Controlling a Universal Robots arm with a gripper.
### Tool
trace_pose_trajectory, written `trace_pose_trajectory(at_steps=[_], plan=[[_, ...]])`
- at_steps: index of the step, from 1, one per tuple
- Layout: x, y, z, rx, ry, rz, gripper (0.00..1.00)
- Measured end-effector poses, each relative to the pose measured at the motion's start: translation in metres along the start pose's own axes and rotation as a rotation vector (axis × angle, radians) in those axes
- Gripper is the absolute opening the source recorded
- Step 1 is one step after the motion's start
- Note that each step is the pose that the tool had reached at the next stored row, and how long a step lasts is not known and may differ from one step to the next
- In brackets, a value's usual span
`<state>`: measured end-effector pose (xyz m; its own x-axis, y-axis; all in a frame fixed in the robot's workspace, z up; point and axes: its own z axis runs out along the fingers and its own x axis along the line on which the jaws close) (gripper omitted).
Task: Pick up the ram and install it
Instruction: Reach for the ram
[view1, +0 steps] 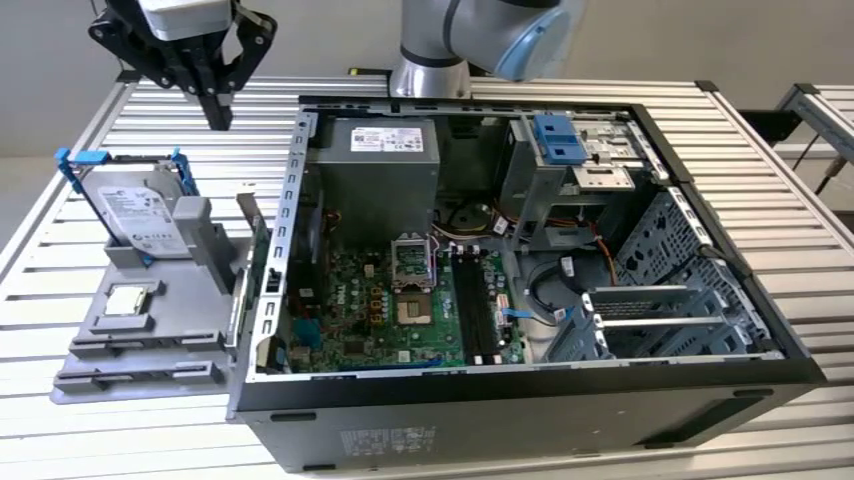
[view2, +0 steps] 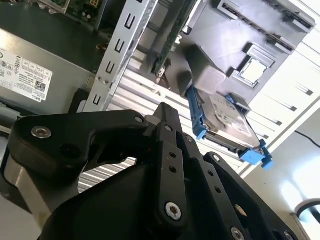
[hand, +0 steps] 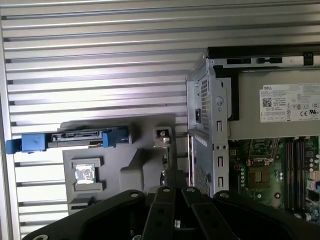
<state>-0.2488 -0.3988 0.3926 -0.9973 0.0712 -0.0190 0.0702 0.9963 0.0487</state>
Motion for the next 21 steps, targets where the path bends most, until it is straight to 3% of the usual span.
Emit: trace_pose_trajectory(at_steps=[7, 11, 13, 21], plan=[[0.0094, -0.0007, -0.0002, 0.0000, 0.0000, 0.000, 0.00], [0.0206, -0.0014, -0.0005, 0.0000, 0.0000, 0.000, 0.00], [0.0294, -0.0021, -0.0007, 0.0000, 0.0000, 0.000, 0.00], [0.0445, -0.0031, -0.0010, 0.0000, 0.0000, 0.000, 0.00]])
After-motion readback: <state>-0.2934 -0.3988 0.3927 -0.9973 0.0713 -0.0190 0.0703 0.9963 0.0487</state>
